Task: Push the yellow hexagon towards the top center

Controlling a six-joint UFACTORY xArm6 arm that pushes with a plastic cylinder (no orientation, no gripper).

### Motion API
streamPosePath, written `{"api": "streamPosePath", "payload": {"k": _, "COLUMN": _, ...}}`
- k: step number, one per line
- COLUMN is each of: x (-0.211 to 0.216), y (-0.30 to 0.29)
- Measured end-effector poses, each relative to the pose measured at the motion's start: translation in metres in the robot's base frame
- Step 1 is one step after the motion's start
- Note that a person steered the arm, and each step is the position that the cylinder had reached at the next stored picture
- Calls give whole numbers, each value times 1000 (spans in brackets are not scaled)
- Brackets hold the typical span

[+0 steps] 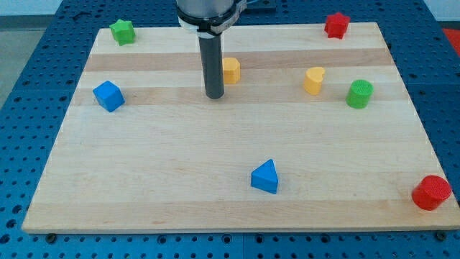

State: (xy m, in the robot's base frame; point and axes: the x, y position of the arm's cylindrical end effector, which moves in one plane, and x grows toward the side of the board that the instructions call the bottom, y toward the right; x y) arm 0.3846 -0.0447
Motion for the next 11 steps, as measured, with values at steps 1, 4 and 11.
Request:
{"api": "streamPosePath", "payload": {"k": 1, "x": 22, "y": 0}}
{"api": "streamPosePath", "payload": {"k": 4, "x": -34, "y": 6}}
{"api": "streamPosePath", "payload": {"k": 11, "x": -63, "y": 37}}
